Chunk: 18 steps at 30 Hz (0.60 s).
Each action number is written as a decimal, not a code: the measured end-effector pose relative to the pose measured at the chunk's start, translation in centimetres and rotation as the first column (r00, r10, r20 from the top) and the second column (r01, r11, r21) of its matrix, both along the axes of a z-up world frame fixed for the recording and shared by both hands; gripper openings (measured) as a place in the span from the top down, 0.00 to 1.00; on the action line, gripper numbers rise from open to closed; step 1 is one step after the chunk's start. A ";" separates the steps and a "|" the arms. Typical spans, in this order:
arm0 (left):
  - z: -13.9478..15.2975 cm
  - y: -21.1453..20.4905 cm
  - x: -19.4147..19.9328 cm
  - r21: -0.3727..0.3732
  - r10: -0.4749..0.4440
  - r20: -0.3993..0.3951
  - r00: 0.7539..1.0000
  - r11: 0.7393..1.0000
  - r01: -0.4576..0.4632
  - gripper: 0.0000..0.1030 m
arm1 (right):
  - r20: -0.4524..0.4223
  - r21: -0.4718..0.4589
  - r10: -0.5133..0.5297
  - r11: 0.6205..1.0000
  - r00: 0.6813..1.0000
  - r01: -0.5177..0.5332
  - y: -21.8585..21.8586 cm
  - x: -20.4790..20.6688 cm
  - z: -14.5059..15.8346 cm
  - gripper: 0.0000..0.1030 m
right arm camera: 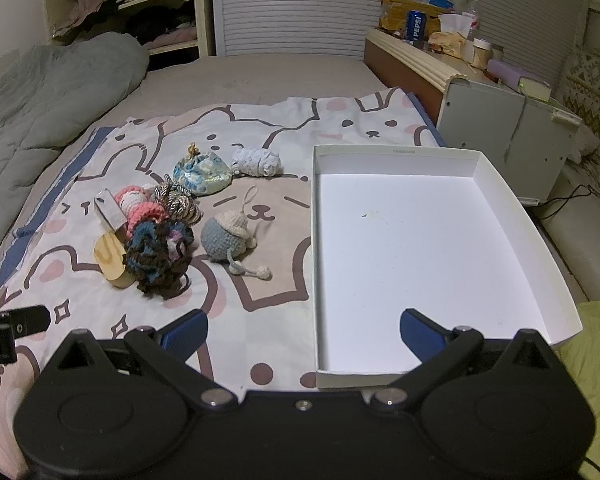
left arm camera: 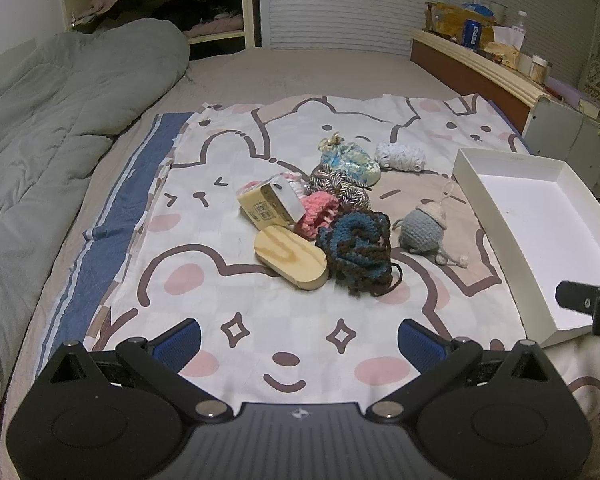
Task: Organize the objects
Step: 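Move left tool toward wooden oval block while right tool approaches grey crocheted toy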
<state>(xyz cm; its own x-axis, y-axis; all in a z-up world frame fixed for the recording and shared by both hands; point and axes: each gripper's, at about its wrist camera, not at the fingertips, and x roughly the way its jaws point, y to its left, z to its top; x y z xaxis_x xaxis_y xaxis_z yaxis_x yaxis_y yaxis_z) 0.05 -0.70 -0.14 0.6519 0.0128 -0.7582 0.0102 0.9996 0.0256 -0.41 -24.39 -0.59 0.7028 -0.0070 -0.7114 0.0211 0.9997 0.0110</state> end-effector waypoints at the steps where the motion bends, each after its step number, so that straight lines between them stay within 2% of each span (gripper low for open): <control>1: 0.0 0.0 0.1 -0.008 -0.006 -0.001 1.000 1.000 0.006 0.00 | 0.008 0.007 -0.005 1.000 1.000 0.005 -0.1 0.2 0.1 0.00; 7: -0.2 0.4 0.9 -0.040 -0.013 0.016 1.000 0.999 0.013 0.00 | 0.058 0.034 -0.024 0.999 0.998 0.022 -0.3 1.3 0.5 0.00; 14: -0.9 1.4 3.5 -0.030 0.043 0.000 0.999 0.999 -0.043 0.00 | 0.073 0.085 -0.015 0.996 0.997 0.009 0.0 4.1 1.0 0.00; 18: -1.3 2.2 4.9 -0.028 0.080 0.004 0.997 0.996 -0.080 0.00 | 0.075 0.083 -0.009 0.997 0.997 0.003 0.5 5.5 0.8 0.00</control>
